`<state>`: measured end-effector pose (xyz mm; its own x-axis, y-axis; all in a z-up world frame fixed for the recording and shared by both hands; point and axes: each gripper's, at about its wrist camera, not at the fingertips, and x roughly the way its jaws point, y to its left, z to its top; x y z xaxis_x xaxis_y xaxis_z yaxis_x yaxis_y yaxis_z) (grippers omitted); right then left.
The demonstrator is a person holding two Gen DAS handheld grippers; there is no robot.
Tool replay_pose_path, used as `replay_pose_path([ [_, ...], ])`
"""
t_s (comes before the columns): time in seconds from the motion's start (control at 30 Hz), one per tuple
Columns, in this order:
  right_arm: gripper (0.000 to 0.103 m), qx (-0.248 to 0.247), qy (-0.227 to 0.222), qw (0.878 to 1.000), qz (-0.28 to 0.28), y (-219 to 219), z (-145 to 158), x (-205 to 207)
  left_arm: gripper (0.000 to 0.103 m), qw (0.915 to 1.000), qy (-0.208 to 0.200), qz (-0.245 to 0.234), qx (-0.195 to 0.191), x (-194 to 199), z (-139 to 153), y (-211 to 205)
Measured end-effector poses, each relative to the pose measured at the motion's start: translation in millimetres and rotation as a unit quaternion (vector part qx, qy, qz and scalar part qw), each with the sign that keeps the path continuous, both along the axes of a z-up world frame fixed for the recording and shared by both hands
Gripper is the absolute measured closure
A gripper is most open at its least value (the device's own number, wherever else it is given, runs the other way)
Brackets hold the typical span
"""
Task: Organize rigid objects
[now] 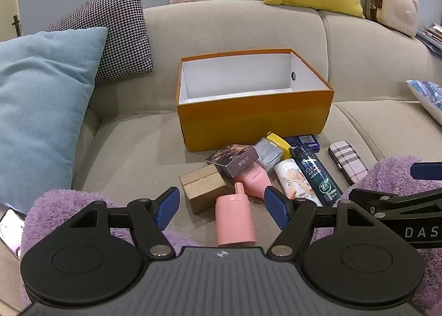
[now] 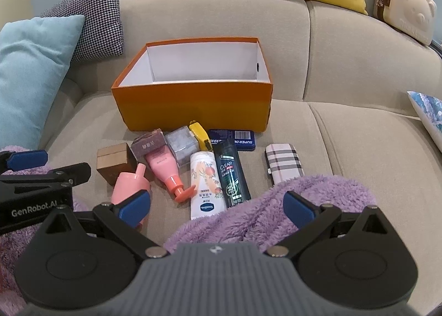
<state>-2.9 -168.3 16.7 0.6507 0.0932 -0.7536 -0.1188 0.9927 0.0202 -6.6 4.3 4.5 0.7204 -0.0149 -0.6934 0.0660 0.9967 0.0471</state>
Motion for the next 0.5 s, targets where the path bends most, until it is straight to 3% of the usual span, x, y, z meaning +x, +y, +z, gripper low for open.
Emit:
replay_pose_path([
  [0.3,0.001,0.0,0.005,1.0,0.0,1.1,-0.2,1.9,0.021,1.0,0.005,-0.001,-0.002,0.5,-1.8,0.7],
  [0.5,0.001,0.006,0.016,1.0,0.003,1.2,-4.9,4.9,0.021,0.9994,0.021,-0.005,-0.027,3.6,-5.2,6.3],
])
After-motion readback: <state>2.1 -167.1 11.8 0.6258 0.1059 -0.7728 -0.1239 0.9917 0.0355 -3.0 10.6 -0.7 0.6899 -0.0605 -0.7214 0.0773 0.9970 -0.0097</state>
